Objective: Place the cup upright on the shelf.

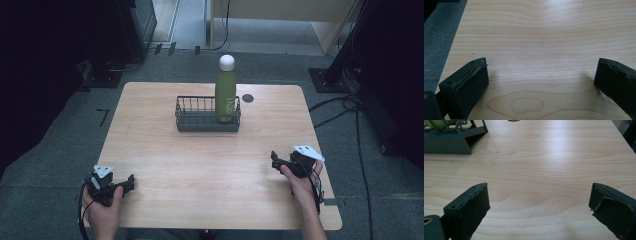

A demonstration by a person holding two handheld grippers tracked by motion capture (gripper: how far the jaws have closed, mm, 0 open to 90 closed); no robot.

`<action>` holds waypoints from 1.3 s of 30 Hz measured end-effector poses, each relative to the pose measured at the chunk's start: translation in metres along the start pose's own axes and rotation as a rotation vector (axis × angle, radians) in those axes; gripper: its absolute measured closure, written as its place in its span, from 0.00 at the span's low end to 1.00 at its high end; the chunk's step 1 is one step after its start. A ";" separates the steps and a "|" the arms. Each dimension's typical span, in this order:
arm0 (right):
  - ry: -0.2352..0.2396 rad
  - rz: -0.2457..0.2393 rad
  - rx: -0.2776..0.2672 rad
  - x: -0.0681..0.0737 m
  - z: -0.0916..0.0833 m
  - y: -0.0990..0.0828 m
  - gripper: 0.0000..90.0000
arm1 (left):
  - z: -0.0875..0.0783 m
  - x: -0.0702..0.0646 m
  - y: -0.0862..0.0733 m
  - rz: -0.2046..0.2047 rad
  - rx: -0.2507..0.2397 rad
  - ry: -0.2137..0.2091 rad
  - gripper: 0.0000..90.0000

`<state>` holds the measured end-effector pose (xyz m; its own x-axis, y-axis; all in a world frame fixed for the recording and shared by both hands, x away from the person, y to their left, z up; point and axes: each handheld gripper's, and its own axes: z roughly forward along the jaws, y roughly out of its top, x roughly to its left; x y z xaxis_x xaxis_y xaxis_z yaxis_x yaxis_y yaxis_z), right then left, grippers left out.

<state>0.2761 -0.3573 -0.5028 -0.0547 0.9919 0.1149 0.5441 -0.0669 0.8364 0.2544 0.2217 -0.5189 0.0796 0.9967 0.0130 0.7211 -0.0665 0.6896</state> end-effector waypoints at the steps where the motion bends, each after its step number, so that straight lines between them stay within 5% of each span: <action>1: -0.003 0.002 0.001 -0.002 -0.001 -0.001 0.03 | 0.000 0.000 0.000 0.000 0.000 0.000 0.00; 20: -0.063 0.002 0.089 -0.032 -0.026 -0.037 0.03 | 0.000 0.000 0.000 0.000 0.000 0.000 0.00; 32: -0.111 -0.060 0.147 -0.038 -0.040 -0.048 0.03 | 0.000 0.000 0.000 -0.001 0.000 0.000 0.00; 39: -0.084 -0.051 0.189 -0.045 -0.045 -0.053 0.03 | 0.000 0.000 0.000 -0.001 0.000 0.000 0.00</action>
<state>0.2117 -0.4035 -0.5278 -0.0205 0.9995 0.0228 0.6901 -0.0023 0.7237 0.2543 0.2216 -0.5189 0.0793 0.9968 0.0122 0.7211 -0.0658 0.6897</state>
